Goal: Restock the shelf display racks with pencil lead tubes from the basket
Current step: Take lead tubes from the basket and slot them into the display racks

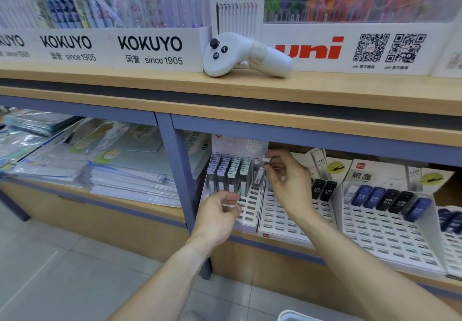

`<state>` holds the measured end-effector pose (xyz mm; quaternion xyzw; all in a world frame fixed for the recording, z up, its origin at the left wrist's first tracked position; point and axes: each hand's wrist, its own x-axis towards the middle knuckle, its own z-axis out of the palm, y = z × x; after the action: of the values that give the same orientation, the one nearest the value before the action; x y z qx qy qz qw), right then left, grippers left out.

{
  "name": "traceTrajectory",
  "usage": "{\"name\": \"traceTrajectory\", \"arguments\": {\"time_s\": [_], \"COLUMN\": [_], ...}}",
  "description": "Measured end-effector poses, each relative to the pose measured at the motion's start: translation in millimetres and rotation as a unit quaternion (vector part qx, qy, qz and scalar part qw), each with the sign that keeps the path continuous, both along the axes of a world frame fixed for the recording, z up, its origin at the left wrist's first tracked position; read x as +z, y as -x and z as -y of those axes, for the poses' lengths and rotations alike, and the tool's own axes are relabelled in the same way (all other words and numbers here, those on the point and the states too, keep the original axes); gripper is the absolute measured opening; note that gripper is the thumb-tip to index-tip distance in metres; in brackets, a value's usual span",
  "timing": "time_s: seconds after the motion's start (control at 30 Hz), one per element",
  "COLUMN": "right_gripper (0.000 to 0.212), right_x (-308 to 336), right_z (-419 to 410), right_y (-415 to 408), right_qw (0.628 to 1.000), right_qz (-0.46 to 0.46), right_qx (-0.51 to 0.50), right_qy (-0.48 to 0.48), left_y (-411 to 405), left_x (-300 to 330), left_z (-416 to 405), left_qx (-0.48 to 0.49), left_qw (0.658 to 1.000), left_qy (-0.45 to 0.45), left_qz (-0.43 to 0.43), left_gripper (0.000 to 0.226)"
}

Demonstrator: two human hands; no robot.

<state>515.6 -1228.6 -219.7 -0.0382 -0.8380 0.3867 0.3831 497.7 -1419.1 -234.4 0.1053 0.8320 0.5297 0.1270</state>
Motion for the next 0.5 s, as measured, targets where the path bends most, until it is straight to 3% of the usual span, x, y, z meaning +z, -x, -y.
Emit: {"name": "traceTrajectory", "arguments": {"time_s": [0.5], "right_gripper": [0.025], "right_x": [-11.9], "right_z": [0.4], "right_y": [7.1], "right_qw": [0.999], "right_qz": [0.036], "right_qx": [0.027], "right_qy": [-0.021], "left_y": [0.2], "left_x": [0.6], "left_z": [-1.4], "left_qx": [0.002], "left_qw": [1.0], "left_qy": [0.007], "left_qz": [0.005], "left_gripper": [0.022]}}
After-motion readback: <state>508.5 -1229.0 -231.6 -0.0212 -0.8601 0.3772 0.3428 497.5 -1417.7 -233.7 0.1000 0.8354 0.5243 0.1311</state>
